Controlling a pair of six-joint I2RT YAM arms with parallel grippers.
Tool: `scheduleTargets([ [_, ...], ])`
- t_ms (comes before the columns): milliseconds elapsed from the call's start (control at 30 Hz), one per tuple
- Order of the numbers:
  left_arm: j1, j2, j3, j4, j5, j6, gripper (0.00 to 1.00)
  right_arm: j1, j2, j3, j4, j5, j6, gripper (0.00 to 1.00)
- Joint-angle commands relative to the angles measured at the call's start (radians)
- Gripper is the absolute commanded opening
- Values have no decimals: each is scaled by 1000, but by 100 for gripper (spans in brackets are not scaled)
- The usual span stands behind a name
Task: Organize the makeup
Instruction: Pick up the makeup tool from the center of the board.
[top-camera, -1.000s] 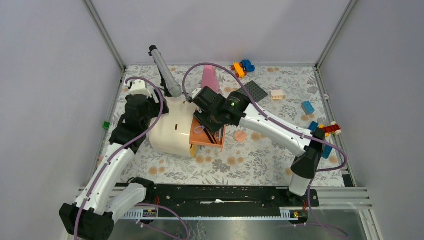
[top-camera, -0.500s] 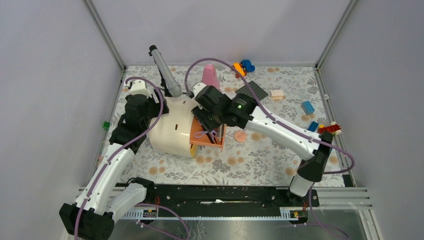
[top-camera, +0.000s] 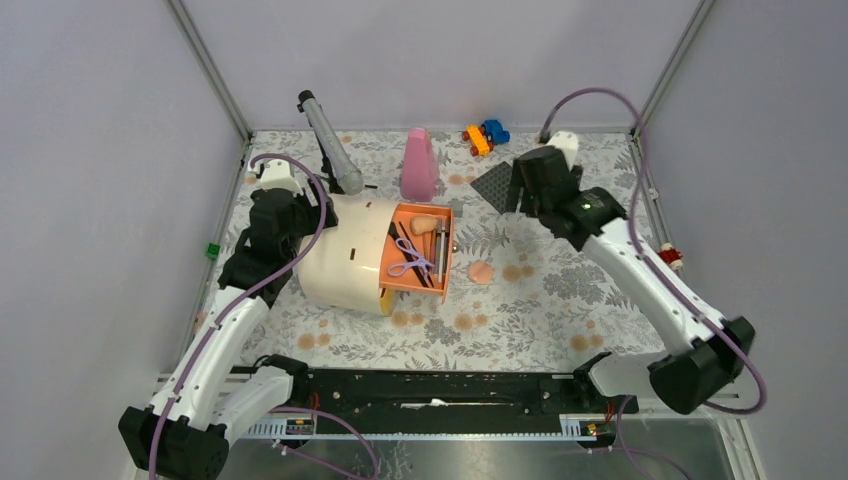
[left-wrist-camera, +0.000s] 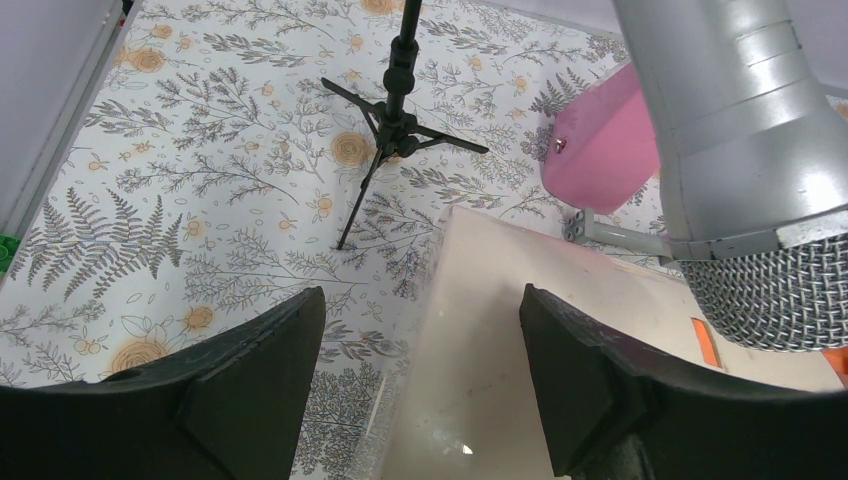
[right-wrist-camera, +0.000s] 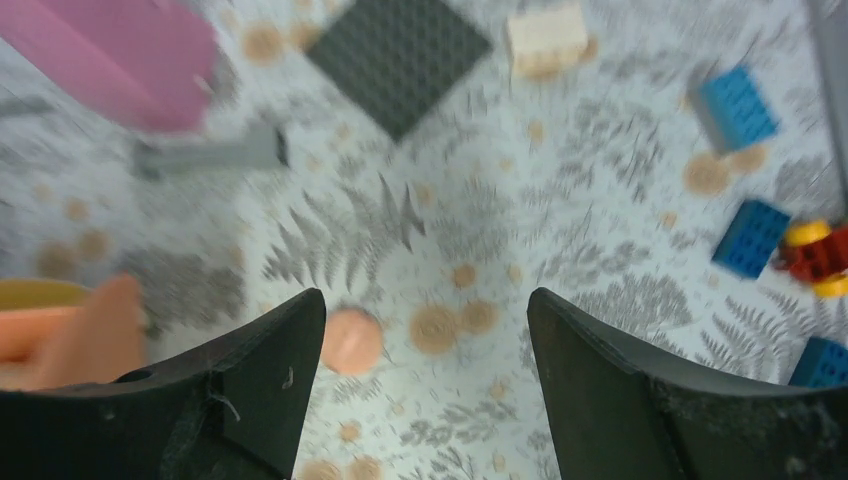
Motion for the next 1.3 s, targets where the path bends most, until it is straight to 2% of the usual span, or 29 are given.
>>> scheduleTargets([
  [0,6,12,8,-60,17,13,78,-2,81,-152,9,-154,62,80],
  [167,6,10,8,-60,18,13,78,-1,114,-321,157,-321,82,79],
  [300,6,13,8,-59,19,14,78,-2,191,-353,207,-396,135,75],
  [433,6,17,8,-59,21,13,78,-2,276,-333,239,-444,167,56],
  [600,6,16,7,-59,18,13,78,-2,307,-344,303,-390,190,52],
  [900,6,21,8,-60,18,13,78,-3,440,-292,254,-377,163,49],
  [1267,7,25,8,-60,17,15,78,-2,477,-310,271,-394,146,45],
])
